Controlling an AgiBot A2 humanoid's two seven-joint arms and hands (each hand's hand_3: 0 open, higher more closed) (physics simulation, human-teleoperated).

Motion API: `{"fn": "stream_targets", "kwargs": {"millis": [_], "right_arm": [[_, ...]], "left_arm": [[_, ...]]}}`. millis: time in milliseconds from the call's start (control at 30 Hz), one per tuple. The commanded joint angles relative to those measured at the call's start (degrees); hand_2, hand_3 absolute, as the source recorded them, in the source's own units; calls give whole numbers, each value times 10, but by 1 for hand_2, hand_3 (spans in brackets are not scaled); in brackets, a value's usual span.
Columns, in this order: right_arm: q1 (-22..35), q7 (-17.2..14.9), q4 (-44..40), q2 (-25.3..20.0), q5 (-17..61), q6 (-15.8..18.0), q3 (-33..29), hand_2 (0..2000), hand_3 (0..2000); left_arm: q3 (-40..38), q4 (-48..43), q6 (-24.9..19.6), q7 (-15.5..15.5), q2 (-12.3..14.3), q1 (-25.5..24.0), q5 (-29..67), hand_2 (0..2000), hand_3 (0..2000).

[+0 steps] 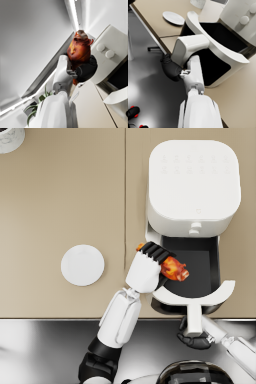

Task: Pick up the drumstick and place it into the air fryer

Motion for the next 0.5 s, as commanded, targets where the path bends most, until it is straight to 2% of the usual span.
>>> {"fn": "stream_targets", "kwargs": {"millis": [33, 133, 167, 200, 267, 300, 333, 367, 400, 500], "right_arm": [[0, -1, 2, 2, 0, 13, 1, 2000, 2000], [0, -2, 15, 20, 0, 69, 4, 2000, 2000], [-2, -2, 18, 22, 0, 67, 6, 2000, 2000], [-2, -1, 18, 24, 0, 75, 7, 2000, 2000], [-1, -4, 23, 29, 1, 91, 7, 2000, 2000], [8, -4, 125, -112, 1, 84, 23, 2000, 2000], [14, -4, 120, -110, 1, 91, 22, 2000, 2000], [22, -5, 112, -112, 1, 121, 22, 2000, 2000], [31, -6, 106, -111, 1, 134, 22, 2000, 2000], [59, -7, 75, -120, 1, 131, 21, 2000, 2000]], "left_arm": [[57, 36, 0, 0, 25, 31, 0, 2000, 2000], [77, 70, 2, 0, 40, 44, 0, 2000, 2000], [81, 80, 2, 0, 39, 42, 0, 639, 1673], [78, 78, 12, 0, 35, 35, 0, 0, 1347], [63, 68, 23, -1, 25, 17, 0, 0, 693], [47, 44, 26, -1, 13, -3, 0, 0, 367], [36, 23, 31, -1, 4, -19, 0, 0, 40], [18, -2, 36, -1, -7, -39, 0, 0, 0], [0, -32, 38, -2, -23, -57, 0, 0, 0], [-77, -97, 45, -2, -49, -109, 0, 0, 0]]}}
